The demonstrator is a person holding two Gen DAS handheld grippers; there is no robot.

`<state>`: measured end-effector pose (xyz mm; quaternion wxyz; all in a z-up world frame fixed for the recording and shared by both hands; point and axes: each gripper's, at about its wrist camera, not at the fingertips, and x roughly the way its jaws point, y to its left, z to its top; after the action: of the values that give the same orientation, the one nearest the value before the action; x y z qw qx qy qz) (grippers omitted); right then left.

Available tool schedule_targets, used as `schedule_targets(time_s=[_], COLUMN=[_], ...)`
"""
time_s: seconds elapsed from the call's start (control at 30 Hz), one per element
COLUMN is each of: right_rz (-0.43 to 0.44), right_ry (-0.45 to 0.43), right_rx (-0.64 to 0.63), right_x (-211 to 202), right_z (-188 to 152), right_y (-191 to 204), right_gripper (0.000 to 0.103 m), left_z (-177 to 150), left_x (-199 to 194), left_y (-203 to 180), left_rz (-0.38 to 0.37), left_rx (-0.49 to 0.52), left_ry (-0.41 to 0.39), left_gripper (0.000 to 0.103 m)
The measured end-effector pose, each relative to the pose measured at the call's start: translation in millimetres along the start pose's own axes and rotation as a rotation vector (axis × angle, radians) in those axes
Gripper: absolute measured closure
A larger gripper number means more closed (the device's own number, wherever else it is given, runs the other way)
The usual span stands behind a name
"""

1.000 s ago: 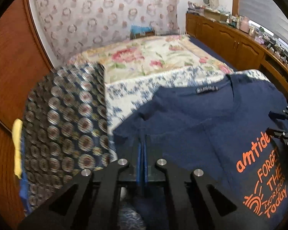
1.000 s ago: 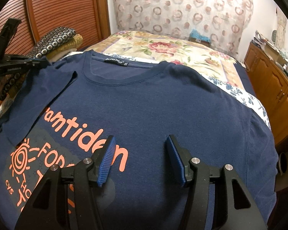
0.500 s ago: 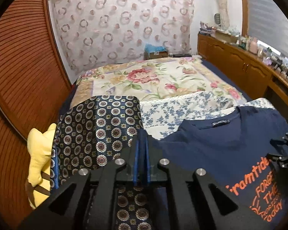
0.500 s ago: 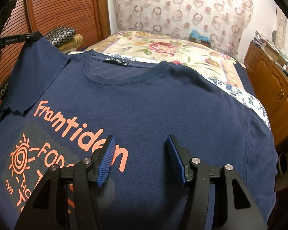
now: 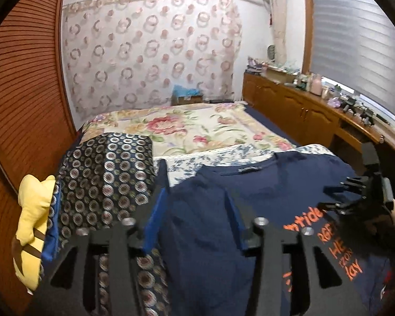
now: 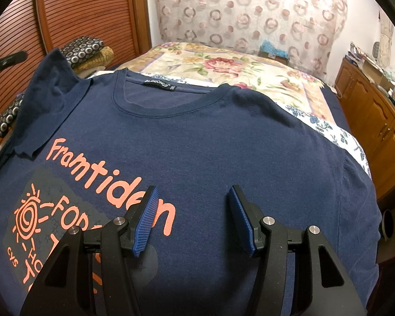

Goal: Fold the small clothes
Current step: 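Fold the side edge over toward the print and release the left tool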

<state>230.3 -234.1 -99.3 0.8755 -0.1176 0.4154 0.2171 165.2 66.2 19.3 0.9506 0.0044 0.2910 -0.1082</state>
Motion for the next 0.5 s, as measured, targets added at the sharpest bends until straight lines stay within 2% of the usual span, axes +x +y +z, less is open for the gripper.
schedule_targets(time_s=[0.13,0.5], right_rz=[0.0,0.0], right_ry=[0.0,0.0], right_rx=[0.0,0.0], right_x=[0,0], right_z=[0,0], right_y=[-1,-1], right_gripper=[0.046,0.046], left_z=[-9,-40], left_x=[-12,-32], left_y=[-15,-38], left_rz=[-0.002,-0.034], left_rx=[0.01,-0.009], left_ry=[-0.03,-0.049], left_gripper=[0.047,0.047])
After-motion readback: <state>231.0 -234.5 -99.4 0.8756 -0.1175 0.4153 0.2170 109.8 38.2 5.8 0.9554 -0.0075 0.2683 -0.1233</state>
